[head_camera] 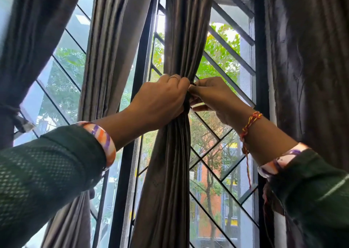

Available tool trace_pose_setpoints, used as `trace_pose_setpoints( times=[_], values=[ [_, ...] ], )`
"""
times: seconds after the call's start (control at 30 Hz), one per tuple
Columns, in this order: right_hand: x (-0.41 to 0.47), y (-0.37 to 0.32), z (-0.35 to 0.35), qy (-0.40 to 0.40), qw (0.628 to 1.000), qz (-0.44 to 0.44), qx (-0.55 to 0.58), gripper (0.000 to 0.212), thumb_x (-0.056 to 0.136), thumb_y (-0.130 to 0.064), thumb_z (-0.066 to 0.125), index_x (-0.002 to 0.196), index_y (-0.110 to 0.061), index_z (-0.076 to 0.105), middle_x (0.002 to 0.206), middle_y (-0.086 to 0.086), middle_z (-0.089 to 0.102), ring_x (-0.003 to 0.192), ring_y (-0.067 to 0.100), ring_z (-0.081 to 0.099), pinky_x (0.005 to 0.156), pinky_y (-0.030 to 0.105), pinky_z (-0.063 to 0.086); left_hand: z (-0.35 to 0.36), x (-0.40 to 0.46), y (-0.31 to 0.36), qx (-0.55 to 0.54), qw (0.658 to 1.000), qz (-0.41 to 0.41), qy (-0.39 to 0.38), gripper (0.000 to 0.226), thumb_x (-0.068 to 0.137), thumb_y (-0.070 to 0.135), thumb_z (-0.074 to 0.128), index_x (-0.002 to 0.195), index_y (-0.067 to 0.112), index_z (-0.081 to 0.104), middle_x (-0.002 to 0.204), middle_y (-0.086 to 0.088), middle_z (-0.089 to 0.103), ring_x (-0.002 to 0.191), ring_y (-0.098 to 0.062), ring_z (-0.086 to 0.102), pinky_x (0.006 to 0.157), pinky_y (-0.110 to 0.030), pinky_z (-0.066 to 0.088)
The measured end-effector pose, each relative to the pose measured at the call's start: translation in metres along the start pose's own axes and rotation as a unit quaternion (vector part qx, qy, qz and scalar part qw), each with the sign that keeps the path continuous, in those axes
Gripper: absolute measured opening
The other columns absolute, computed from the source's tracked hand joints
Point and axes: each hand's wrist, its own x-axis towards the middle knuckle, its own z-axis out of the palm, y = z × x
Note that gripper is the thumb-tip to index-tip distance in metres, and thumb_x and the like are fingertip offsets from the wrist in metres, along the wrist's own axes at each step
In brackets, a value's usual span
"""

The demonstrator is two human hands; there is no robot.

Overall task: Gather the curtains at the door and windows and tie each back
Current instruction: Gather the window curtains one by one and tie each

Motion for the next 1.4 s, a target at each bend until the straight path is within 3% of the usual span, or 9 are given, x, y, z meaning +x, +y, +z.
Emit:
trace_pose_setpoints(
  times=[0.2, 0.27, 0.4, 0.57, 0.7, 0.9, 1.17, 1.3, 1.4],
  values=[
    [0.001, -0.002, 0.003, 0.017, 0.998, 0.048, 0.031, 0.024, 0.083, -0.017, 0.065, 0.061, -0.016, 0.056, 0.046, -0.007, 0.058, 0.05, 0.007, 0.058, 0.055, 0.023, 0.052, 0.005, -0.002, -0.011, 0.069, 0.991, 0.111, 0.0, 0.01, 0.081, 0.011, 0.043, 0.087, 0.006, 0.049, 0.069, -0.011, 0.059, 0.054, -0.028, 0.055, 0.037, -0.026, 0.038],
    [0.0, -0.002, 0.0, -0.022, 0.994, 0.075, 0.077, 0.015, 0.085, -0.017, 0.064, 0.071, -0.013, 0.061, 0.059, -0.002, 0.064, 0.061, 0.01, 0.062, 0.058, 0.027, 0.057, -0.001, 0.0, -0.013, 0.075, 0.987, 0.14, -0.035, 0.012, 0.081, 0.01, 0.044, 0.089, 0.004, 0.052, 0.071, -0.012, 0.06, 0.057, -0.031, 0.059, 0.041, -0.027, 0.037],
    [-0.014, 0.0, -0.008, -0.104, 0.968, 0.137, 0.181, 0.012, 0.085, -0.009, 0.063, 0.092, 0.0, 0.058, 0.086, 0.016, 0.059, 0.073, 0.025, 0.063, 0.059, 0.036, 0.06, -0.016, 0.009, -0.013, -0.051, 0.979, -0.062, -0.187, 0.022, 0.088, 0.029, 0.05, 0.098, 0.014, 0.063, 0.093, -0.011, 0.062, 0.089, -0.034, 0.06, 0.059, -0.028, 0.034],
    [-0.039, 0.002, 0.005, -0.179, 0.957, 0.135, 0.182, 0.019, 0.071, -0.002, 0.069, 0.087, 0.005, 0.062, 0.076, 0.012, 0.066, 0.067, 0.019, 0.066, 0.063, 0.029, 0.06, -0.021, 0.022, -0.027, -0.353, 0.828, -0.236, -0.366, 0.032, 0.081, 0.03, 0.066, 0.084, -0.001, 0.067, 0.038, 0.004, 0.04, 0.036, -0.011, 0.032, 0.037, -0.016, 0.026],
    [-0.045, -0.001, 0.012, -0.142, 0.967, 0.099, 0.187, 0.044, 0.066, -0.009, 0.075, 0.101, 0.014, 0.061, 0.081, 0.012, 0.064, 0.067, 0.016, 0.063, 0.063, 0.025, 0.059, -0.032, 0.023, -0.034, -0.45, 0.736, -0.262, -0.433, 0.047, 0.082, 0.037, 0.062, 0.047, 0.014, 0.041, 0.04, 0.004, 0.029, 0.042, -0.011, 0.019, 0.045, -0.019, 0.016],
    [-0.051, -0.004, 0.018, -0.045, 0.996, -0.01, 0.074, 0.024, 0.076, -0.006, 0.073, 0.085, 0.014, 0.063, 0.064, 0.012, 0.056, 0.047, 0.009, 0.056, 0.053, 0.027, 0.056, -0.046, 0.012, -0.034, -0.576, 0.658, -0.262, -0.408, 0.043, 0.076, 0.043, 0.054, 0.042, 0.017, 0.044, 0.04, 0.008, 0.027, 0.039, -0.006, 0.018, 0.039, -0.016, 0.014],
    [-0.049, -0.004, 0.016, -0.081, 0.994, 0.004, 0.071, 0.023, 0.08, -0.002, 0.068, 0.061, -0.005, 0.056, 0.056, 0.01, 0.055, 0.039, 0.007, 0.053, 0.047, 0.022, 0.053, -0.012, -0.038, -0.011, -0.766, 0.492, -0.397, -0.116, 0.02, 0.092, 0.017, 0.042, 0.087, 0.011, 0.06, 0.066, 0.0, 0.029, 0.034, 0.001, 0.022, 0.042, -0.016, 0.01],
    [-0.052, 0.001, 0.01, -0.094, 0.992, 0.021, 0.077, 0.021, 0.079, -0.002, 0.069, 0.062, -0.005, 0.057, 0.058, 0.011, 0.057, 0.043, 0.01, 0.055, 0.05, 0.024, 0.055, -0.01, -0.043, -0.015, -0.75, 0.489, -0.443, -0.044, 0.019, 0.095, 0.011, 0.042, 0.081, 0.012, 0.056, 0.044, 0.009, 0.029, 0.033, 0.0, 0.02, 0.037, -0.014, 0.011],
    [-0.05, 0.005, 0.005, -0.096, 0.993, 0.021, 0.071, 0.021, 0.078, -0.002, 0.069, 0.061, -0.004, 0.057, 0.057, 0.012, 0.057, 0.043, 0.011, 0.054, 0.049, 0.024, 0.054, -0.009, -0.042, -0.019, -0.714, 0.529, -0.458, -0.037, 0.018, 0.093, 0.011, 0.048, 0.076, 0.01, 0.053, 0.036, 0.011, 0.029, 0.031, 0.0, 0.02, 0.033, -0.011, 0.017]
  ],
)
